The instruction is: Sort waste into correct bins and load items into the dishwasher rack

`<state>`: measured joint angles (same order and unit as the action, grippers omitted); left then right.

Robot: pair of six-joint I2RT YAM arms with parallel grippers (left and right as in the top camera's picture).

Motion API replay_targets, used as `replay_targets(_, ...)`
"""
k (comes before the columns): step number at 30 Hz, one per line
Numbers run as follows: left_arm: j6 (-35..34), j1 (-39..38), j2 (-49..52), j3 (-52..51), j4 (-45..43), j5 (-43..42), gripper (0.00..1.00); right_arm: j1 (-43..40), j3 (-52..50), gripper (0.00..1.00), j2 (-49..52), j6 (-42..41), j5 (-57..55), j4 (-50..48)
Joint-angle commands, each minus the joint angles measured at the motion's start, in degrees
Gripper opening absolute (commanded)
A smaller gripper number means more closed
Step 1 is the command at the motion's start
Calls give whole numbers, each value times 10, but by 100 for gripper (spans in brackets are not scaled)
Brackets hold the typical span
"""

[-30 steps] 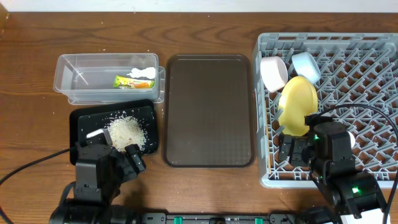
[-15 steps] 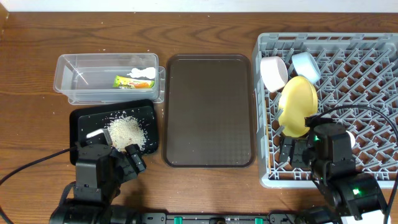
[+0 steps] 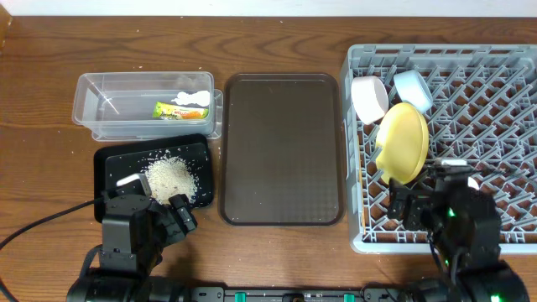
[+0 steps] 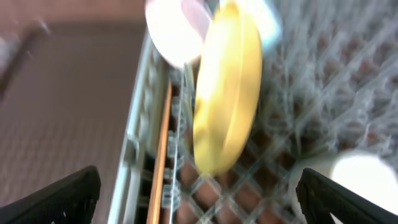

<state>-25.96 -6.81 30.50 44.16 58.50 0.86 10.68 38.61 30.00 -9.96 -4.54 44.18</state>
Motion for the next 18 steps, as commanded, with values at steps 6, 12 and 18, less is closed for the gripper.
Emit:
replay_targets(6, -7, -1, -3, -2, -1, 11, 90, -14, -123, 99, -158, 49, -11, -119)
replay_targets(12, -8, -1, -3, -2, -1, 11, 90, -14, -211, 99, -273, 49, -21, -200)
replay_targets(18, -7, -1, -3, -2, -1, 11, 90, -16, -289, 99, -297, 68, -25, -327)
